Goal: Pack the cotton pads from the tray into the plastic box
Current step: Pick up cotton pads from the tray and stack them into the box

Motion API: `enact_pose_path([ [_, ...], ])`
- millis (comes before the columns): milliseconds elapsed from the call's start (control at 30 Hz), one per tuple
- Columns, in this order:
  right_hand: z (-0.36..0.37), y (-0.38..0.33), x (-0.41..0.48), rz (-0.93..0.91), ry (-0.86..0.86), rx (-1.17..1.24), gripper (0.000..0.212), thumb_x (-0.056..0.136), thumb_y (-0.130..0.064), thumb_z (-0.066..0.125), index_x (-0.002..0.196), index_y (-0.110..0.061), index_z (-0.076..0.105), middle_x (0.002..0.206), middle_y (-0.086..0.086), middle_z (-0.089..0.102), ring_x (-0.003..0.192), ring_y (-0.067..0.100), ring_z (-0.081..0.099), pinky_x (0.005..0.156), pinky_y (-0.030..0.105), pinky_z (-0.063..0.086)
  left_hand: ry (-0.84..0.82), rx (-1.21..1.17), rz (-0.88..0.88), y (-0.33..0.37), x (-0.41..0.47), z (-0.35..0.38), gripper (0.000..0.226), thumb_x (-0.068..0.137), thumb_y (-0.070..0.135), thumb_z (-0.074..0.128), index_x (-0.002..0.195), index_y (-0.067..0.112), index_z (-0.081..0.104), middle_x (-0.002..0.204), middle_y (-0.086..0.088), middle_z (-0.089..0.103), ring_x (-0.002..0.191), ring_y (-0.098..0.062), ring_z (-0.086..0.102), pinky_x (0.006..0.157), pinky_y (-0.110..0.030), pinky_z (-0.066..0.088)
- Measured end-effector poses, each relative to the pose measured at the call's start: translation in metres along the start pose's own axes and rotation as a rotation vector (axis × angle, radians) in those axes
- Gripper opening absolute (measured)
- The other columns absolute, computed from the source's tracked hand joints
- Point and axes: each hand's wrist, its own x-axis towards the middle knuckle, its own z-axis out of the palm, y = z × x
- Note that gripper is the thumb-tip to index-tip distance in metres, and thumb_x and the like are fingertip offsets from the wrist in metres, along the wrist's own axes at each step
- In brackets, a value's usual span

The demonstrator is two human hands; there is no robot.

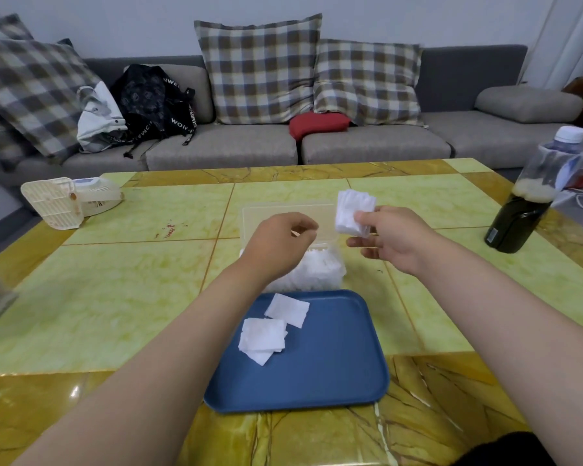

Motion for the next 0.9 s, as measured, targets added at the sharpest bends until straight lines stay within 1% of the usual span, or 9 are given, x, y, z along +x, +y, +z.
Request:
enact_pose_path([
  [133, 0.001, 0.011, 0.013, 0.084, 0.066, -0.022, 0.022, 0.102, -0.016, 0.051, 0.123, -0.008, 0.054, 0.107, 0.010, 0.069, 0.067, 0.019, 0.067, 0.046, 0.027, 0.033, -0.243, 0.287, 0.159, -0.010, 0.013, 0.024, 0.029, 0.101, 0.035, 0.053, 0.126, 0.032, 0.068, 0.126, 0.002, 0.059, 0.121, -0.016, 0.047, 0.105, -0.031, 0.038],
  [267, 0.013, 0.015, 0.016, 0.117, 0.053, -0.105, 0.022, 0.103, -0.014, 0.043, 0.121, -0.005, 0.053, 0.105, 0.014, 0.073, 0.057, 0.021, 0.062, 0.043, 0.026, 0.028, -0.340, 0.396, 0.191, -0.024, 0.010, 0.035, 0.039, 0.103, 0.044, 0.043, 0.137, 0.035, 0.060, 0.131, 0.006, 0.051, 0.125, -0.015, 0.036, 0.110, -0.033, 0.031],
  [467, 0.018, 0.013, 0.015, 0.060, 0.035, -0.389, 0.024, 0.096, -0.007, 0.037, 0.113, -0.006, 0.054, 0.095, 0.006, 0.076, 0.057, 0.027, 0.065, 0.045, 0.025, 0.027, -0.268, 0.344, 0.083, -0.025, 0.010, 0.033, 0.039, 0.105, 0.037, 0.037, 0.107, 0.024, 0.074, 0.108, 0.000, 0.054, 0.106, -0.015, 0.038, 0.095, -0.030, 0.036],
  [567, 0.022, 0.015, 0.013, -0.006, 0.011, -0.388, 0.025, 0.096, -0.011, 0.038, 0.113, -0.010, 0.055, 0.092, 0.007, 0.072, 0.052, 0.027, 0.063, 0.044, 0.024, 0.029, -0.165, 0.326, -0.016, -0.011, 0.020, 0.041, 0.042, 0.100, 0.035, 0.045, 0.084, 0.011, 0.075, 0.077, -0.005, 0.056, 0.083, -0.021, 0.047, 0.064, -0.030, 0.038],
  [633, 0.027, 0.015, 0.010, 0.014, 0.008, -0.408, 0.016, 0.095, -0.012, 0.041, 0.099, -0.009, 0.057, 0.091, 0.013, 0.071, 0.056, 0.030, 0.059, 0.046, 0.027, 0.035, -0.111, 0.334, -0.074, -0.007, 0.024, 0.045, 0.033, 0.090, 0.026, 0.055, 0.066, 0.009, 0.069, 0.060, -0.005, 0.053, 0.064, -0.024, 0.049, 0.050, -0.026, 0.035],
  [733, 0.032, 0.017, 0.010, 0.014, 0.037, -0.530, 0.014, 0.091, -0.007, 0.043, 0.082, -0.008, 0.054, 0.089, 0.017, 0.072, 0.062, 0.031, 0.062, 0.050, 0.028, 0.039, -0.112, 0.418, -0.116, -0.005, 0.027, 0.045, 0.023, 0.076, 0.022, 0.064, 0.055, 0.014, 0.061, 0.059, -0.003, 0.058, 0.062, -0.024, 0.056, 0.051, -0.024, 0.042],
  [800, 0.035, 0.021, 0.012, -0.040, 0.057, -0.567, 0.025, 0.086, -0.008, 0.039, 0.099, -0.001, 0.059, 0.083, 0.017, 0.074, 0.055, 0.028, 0.066, 0.047, 0.024, 0.036, -0.166, 0.490, -0.119, 0.001, 0.029, 0.043, 0.019, 0.075, 0.027, 0.069, 0.059, 0.021, 0.062, 0.066, 0.002, 0.061, 0.070, -0.021, 0.059, 0.057, -0.025, 0.043],
  [867, 0.034, 0.025, 0.017, -0.095, 0.061, -0.605, 0.038, 0.084, -0.010, 0.037, 0.115, -0.003, 0.059, 0.077, 0.015, 0.072, 0.043, 0.022, 0.065, 0.047, 0.024, 0.035, -0.227, 0.544, -0.117, 0.004, 0.034, 0.041, 0.006, 0.075, 0.030, 0.072, 0.079, 0.026, 0.072, 0.083, 0.003, 0.068, 0.085, -0.021, 0.064, 0.066, -0.027, 0.048],
  [900, 0.033, 0.026, 0.018, -0.114, 0.057, -0.628, 0.039, 0.085, -0.011, 0.037, 0.117, -0.003, 0.058, 0.075, 0.014, 0.070, 0.040, 0.019, 0.064, 0.048, 0.025, 0.035, -0.250, 0.559, -0.126, 0.004, 0.036, 0.040, 0.013, 0.075, 0.031, 0.073, 0.087, 0.027, 0.074, 0.089, 0.003, 0.069, 0.090, -0.022, 0.064, 0.071, -0.028, 0.050],
])
